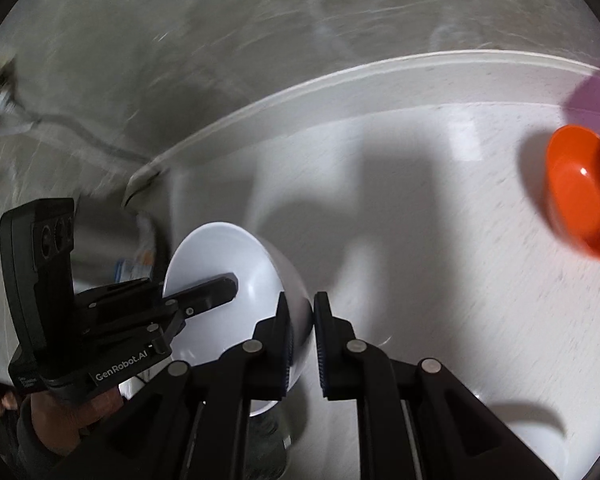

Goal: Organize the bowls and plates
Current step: 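Carry the small white bowl with both tools into the patterned bowl, then release the white bowl and move both tools to grip the orange bowl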

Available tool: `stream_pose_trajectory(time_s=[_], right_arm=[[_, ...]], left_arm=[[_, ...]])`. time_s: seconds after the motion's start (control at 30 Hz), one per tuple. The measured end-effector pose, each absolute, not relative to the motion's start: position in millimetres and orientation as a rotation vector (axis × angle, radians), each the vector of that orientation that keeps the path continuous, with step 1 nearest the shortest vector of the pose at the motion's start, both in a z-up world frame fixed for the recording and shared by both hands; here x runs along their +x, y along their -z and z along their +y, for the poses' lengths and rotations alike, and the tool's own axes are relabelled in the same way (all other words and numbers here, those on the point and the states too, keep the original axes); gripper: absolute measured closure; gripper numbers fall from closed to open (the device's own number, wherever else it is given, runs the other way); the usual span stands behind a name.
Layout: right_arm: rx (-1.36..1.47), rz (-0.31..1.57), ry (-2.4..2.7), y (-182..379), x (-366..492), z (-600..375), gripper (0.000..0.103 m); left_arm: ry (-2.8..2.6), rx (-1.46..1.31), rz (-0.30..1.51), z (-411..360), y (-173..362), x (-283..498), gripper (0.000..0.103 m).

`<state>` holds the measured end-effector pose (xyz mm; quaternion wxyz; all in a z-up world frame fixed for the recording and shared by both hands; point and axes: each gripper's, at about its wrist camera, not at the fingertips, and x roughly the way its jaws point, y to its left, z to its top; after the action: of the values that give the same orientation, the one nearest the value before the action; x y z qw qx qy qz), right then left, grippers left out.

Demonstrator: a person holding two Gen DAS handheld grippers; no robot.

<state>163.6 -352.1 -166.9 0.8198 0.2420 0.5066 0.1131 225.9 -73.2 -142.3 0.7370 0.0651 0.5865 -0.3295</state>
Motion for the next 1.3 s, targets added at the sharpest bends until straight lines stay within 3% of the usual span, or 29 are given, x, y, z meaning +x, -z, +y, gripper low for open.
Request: stream_pose_trajectory(time_s=[0.4,0.97,1.2,1.3], right_arm=[[0.411,1.175,-0.316,204.1,115.2,-277.7,0.09],[0.29,1.184,-0.255,230.0,119.3,-256.2,0.09],[0.283,1.163,-0.285,224.2,116.1,-259.3,0.07],[0.292,1.162,-0.296,223.3,115.7,-261.3,0.068]], left_arm=[[0.61,0.09,1.318,14.8,180.0,125.7,0.091],[0.585,0.129,1.313,-1.8,220.0,122.5,0.088],[0.597,0.136,1.318,-8.1,220.7,130.9,0.087],[0.596,0.142,1.309,-10.1,217.5,132.8,0.086]])
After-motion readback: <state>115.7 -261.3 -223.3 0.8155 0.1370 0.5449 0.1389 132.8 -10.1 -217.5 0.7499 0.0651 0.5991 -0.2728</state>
